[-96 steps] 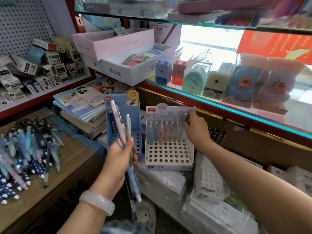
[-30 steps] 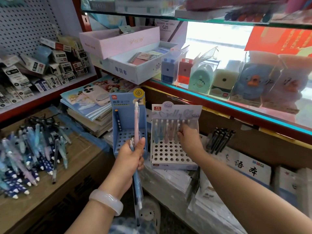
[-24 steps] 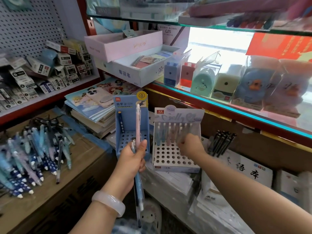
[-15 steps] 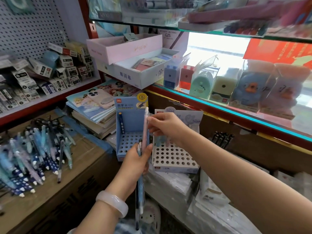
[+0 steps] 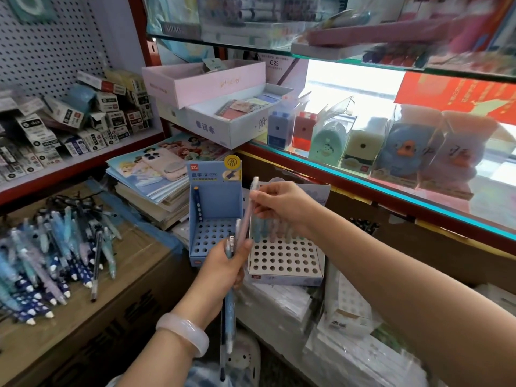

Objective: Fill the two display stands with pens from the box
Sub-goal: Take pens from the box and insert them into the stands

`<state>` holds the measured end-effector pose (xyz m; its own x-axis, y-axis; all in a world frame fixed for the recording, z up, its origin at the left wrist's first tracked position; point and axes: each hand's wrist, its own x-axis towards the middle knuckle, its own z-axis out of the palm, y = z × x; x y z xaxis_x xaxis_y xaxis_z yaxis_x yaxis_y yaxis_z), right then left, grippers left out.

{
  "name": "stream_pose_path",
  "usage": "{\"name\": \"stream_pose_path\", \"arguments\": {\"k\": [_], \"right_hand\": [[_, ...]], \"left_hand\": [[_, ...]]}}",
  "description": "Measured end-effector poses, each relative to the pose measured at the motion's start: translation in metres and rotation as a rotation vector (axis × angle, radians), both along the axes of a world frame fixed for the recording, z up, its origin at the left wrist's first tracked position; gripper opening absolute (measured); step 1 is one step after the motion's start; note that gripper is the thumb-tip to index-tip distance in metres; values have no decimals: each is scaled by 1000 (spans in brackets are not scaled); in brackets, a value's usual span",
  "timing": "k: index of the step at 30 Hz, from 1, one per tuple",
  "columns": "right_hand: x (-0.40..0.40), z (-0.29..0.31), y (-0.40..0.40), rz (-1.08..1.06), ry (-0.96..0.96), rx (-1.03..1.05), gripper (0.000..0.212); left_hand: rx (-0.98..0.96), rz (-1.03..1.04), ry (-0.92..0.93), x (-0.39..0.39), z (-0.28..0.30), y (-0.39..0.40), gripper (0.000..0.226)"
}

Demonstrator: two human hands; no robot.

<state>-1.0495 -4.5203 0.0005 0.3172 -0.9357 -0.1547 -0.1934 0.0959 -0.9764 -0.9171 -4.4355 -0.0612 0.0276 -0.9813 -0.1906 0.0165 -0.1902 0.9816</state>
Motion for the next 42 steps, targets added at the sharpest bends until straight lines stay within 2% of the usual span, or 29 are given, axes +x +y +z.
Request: {"name": "stream_pose_path", "arguments": {"k": [4, 7, 10, 16, 23, 31, 36, 42], "right_hand": [[-19, 3, -10, -224, -35, -115, 14], [-34, -13, -15, -337, 198, -235, 4], [-40, -38, -14, -341, 369, -298, 12], [-35, -72, -15, -340, 514, -384, 7], [-24, -91, -14, -359, 625, -479, 12], [-24, -104, -9, -390, 660, -446, 11], [-20, -112, -11, -431, 850, -379, 18], [-10, -119, -15, -513, 732, -264, 22]], "left_hand": [[31, 166, 28, 6, -3, -4, 29], [49, 274, 66, 9, -8, -7, 24], [53, 319, 85, 11, -11, -9, 20], [37, 345, 67, 9, -12, -12, 18], [20, 347, 36, 9, -12, -14, 17], [11, 339, 40, 9, -12, -14, 17], [14, 335, 54, 8, -11, -13, 16], [9, 331, 61, 8, -10, -10, 16]]}}
